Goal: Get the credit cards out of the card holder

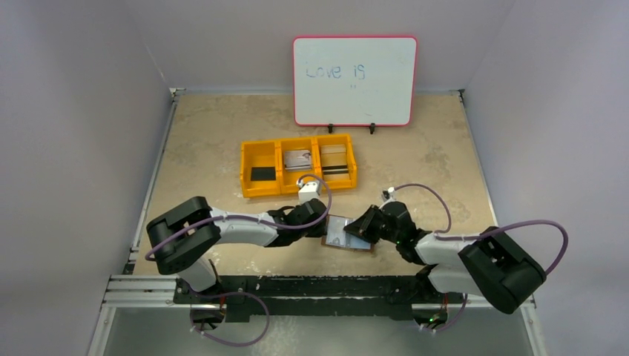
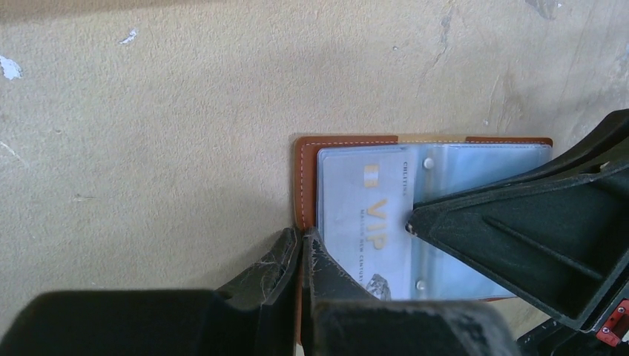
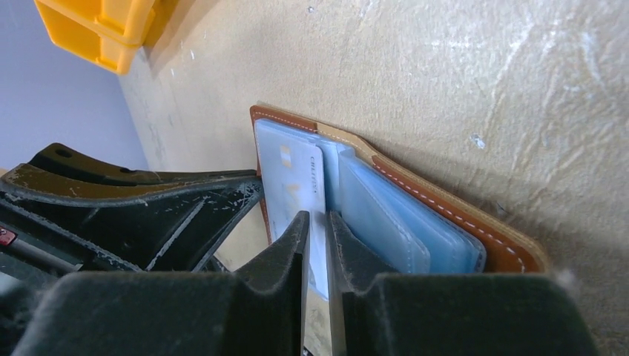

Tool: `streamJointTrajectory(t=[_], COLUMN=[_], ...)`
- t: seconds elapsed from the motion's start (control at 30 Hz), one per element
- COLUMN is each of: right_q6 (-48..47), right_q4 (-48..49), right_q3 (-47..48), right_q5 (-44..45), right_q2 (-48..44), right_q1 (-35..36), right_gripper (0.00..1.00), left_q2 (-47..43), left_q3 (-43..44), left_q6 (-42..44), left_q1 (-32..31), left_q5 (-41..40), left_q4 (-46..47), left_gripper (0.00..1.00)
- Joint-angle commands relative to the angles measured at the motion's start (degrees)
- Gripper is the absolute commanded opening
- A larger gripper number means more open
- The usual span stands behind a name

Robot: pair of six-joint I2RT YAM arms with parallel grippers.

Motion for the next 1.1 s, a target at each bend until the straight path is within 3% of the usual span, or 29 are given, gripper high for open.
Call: streamJointTrajectory(t=[0.0,0.13,0.17,0.5,0.7,1.0,1.07], right_q6=[1.56,3.06,3.92,4.64,2.53,-3.30,-5.40], right_q4=[7.05,11.19,13.58,12.53,3.39,4.22,7.53], right_q3=[-1.79,-3.42,-4.50,-5.54,-5.57,-3.55,-2.63], right_q5=[-4.79,-5.79,-6.23,-5.74,-2.87,-8.57,-11.67], right_q2=[0.29,-0.37,-0.97,-7.26,-10.58,-5.33,-2.56], right_q1=[0.05,-0.26,-0.44,-1.11,-1.86,-3.58,-3.57], right_gripper=[0.15,0.07,0.00,0.00,0.00,0.00,0.08], left_q2=[1.91,1.75,1.60,-0.81,-4.72,-5.75,-5.51], left_q3=[0.27,0.40,0.66,0.38,-0.44,-0.42,-0.32], left_q6=[-0.80,-0.80,-0.49,-1.14,-2.51,-1.58,-1.41], left_q1=[-1.06,-1.15,-1.15,-1.22,-1.10,-1.15,-1.08], left_q5=[4.72,3.22,2.83,-0.96,-7.42,-8.67,-8.25], left_q4=[1.93,0.36,-0.47,-3.28,-8.09,-9.39,-9.05], left_gripper=[0.00,0.00,0.00,0.00,0.00,0.00,0.00])
